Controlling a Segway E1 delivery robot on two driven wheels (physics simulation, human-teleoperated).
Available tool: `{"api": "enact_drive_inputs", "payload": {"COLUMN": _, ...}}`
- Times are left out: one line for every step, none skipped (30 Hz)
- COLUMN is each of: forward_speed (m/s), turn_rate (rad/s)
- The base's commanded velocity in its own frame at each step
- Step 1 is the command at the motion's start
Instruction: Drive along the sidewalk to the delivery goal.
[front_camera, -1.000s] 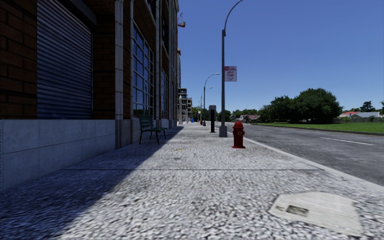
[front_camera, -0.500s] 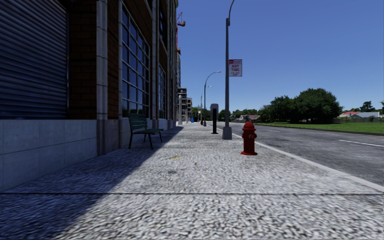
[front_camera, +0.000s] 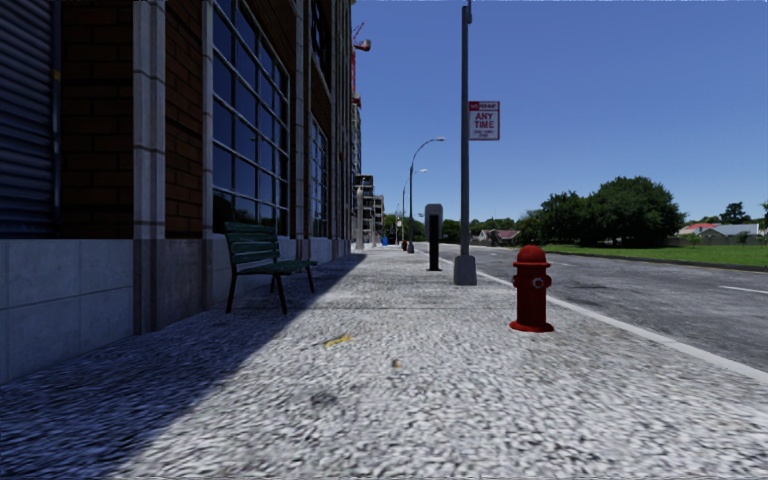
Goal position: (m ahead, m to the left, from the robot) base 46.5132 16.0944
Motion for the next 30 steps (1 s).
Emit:
{"api": "enact_drive_inputs", "payload": {"forward_speed": 2.00, "turn_rate": 0.00}}
{"api": "enact_drive_inputs", "payload": {"forward_speed": 2.00, "turn_rate": 0.00}}
{"api": "enact_drive_inputs", "payload": {"forward_speed": 2.00, "turn_rate": 0.00}}
{"api": "enact_drive_inputs", "payload": {"forward_speed": 2.00, "turn_rate": 0.00}}
{"api": "enact_drive_inputs", "payload": {"forward_speed": 2.00, "turn_rate": 0.00}}
{"api": "enact_drive_inputs", "payload": {"forward_speed": 2.00, "turn_rate": 0.00}}
{"api": "enact_drive_inputs", "payload": {"forward_speed": 2.00, "turn_rate": 0.00}}
{"api": "enact_drive_inputs", "payload": {"forward_speed": 2.00, "turn_rate": 0.00}}
{"api": "enact_drive_inputs", "payload": {"forward_speed": 2.00, "turn_rate": 0.00}}
{"api": "enact_drive_inputs", "payload": {"forward_speed": 2.00, "turn_rate": 0.00}}
{"api": "enact_drive_inputs", "payload": {"forward_speed": 2.00, "turn_rate": 0.00}}
{"api": "enact_drive_inputs", "payload": {"forward_speed": 2.00, "turn_rate": 0.00}}
{"api": "enact_drive_inputs", "payload": {"forward_speed": 2.00, "turn_rate": 0.00}}
{"api": "enact_drive_inputs", "payload": {"forward_speed": 2.00, "turn_rate": 0.00}}
{"api": "enact_drive_inputs", "payload": {"forward_speed": 2.00, "turn_rate": 0.00}}
{"api": "enact_drive_inputs", "payload": {"forward_speed": 2.00, "turn_rate": 0.00}}
{"api": "enact_drive_inputs", "payload": {"forward_speed": 2.00, "turn_rate": 0.00}}
{"api": "enact_drive_inputs", "payload": {"forward_speed": 2.00, "turn_rate": 0.00}}
{"api": "enact_drive_inputs", "payload": {"forward_speed": 2.00, "turn_rate": 0.00}}
{"api": "enact_drive_inputs", "payload": {"forward_speed": 2.00, "turn_rate": 0.00}}
{"api": "enact_drive_inputs", "payload": {"forward_speed": 2.00, "turn_rate": 0.00}}
{"api": "enact_drive_inputs", "payload": {"forward_speed": 2.00, "turn_rate": 0.00}}
{"api": "enact_drive_inputs", "payload": {"forward_speed": 2.00, "turn_rate": 0.00}}
{"api": "enact_drive_inputs", "payload": {"forward_speed": 2.00, "turn_rate": 0.00}}
{"api": "enact_drive_inputs", "payload": {"forward_speed": 2.00, "turn_rate": 0.00}}
{"api": "enact_drive_inputs", "payload": {"forward_speed": 2.00, "turn_rate": 0.00}}
{"api": "enact_drive_inputs", "payload": {"forward_speed": 2.00, "turn_rate": 0.00}}
{"api": "enact_drive_inputs", "payload": {"forward_speed": 2.00, "turn_rate": 0.00}}
{"api": "enact_drive_inputs", "payload": {"forward_speed": 2.00, "turn_rate": 0.00}}
{"api": "enact_drive_inputs", "payload": {"forward_speed": 2.00, "turn_rate": 0.00}}
